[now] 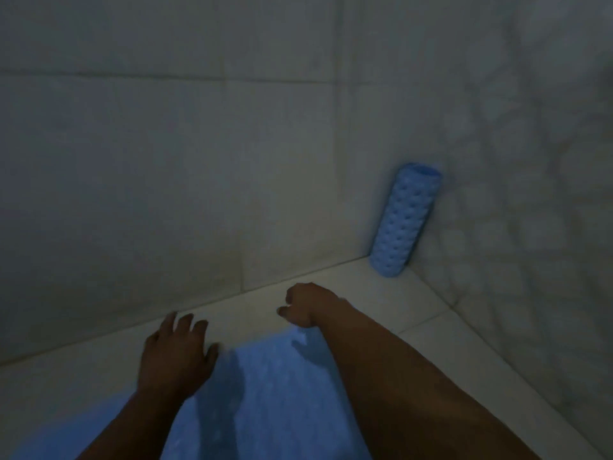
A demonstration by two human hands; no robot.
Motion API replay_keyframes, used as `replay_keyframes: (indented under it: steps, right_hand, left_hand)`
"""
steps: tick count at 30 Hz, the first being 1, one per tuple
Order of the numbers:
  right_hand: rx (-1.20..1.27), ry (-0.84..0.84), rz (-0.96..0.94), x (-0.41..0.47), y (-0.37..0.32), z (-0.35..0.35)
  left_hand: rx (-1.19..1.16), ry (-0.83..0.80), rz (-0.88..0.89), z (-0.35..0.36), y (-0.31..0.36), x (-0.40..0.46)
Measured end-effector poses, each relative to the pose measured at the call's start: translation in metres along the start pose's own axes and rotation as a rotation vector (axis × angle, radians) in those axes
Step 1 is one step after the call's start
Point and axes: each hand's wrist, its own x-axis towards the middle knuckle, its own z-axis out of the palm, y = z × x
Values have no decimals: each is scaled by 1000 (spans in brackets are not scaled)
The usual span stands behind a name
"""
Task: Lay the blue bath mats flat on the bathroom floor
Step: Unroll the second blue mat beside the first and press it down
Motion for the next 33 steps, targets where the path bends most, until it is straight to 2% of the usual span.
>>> replay_keyframes:
  steps: [3, 7, 8, 11, 14, 16, 18, 20, 25, 29, 33]
  right_hand:
    - [50, 231, 163, 0, 84, -63]
    - [31, 548, 284, 10, 186, -141]
    - [17, 564, 322, 15, 206, -159]
    - [-80, 465, 408, 32, 249, -196]
    - [-71, 445, 389, 50, 278, -194]
    - [-49, 577, 361, 54, 282, -179]
    - [-126, 776, 319, 56, 278, -167]
    - [-154, 898, 269, 56, 272, -162]
    - [-153, 932, 224, 45, 232, -137]
    - [-326, 887, -16, 35, 186, -109]
    - [-328, 984, -241, 15, 140, -122]
  left_hand:
    - [-38, 114, 127, -42, 92, 62]
    - [-85, 184, 267, -79, 204, 120]
    - [-103, 196, 281, -84, 228, 132]
    - [-205, 217, 286, -90, 284, 157]
    - [-297, 215, 287, -79, 315, 165]
    - [-313, 195, 292, -69, 323, 164]
    - [-317, 176, 287, -63, 325, 163]
    - [-308, 171, 286, -63, 322, 163]
    - [-262, 171, 244, -64, 291, 155]
    - [-249, 200, 208, -74, 256, 138]
    - [-329, 263, 176, -98, 205, 121]
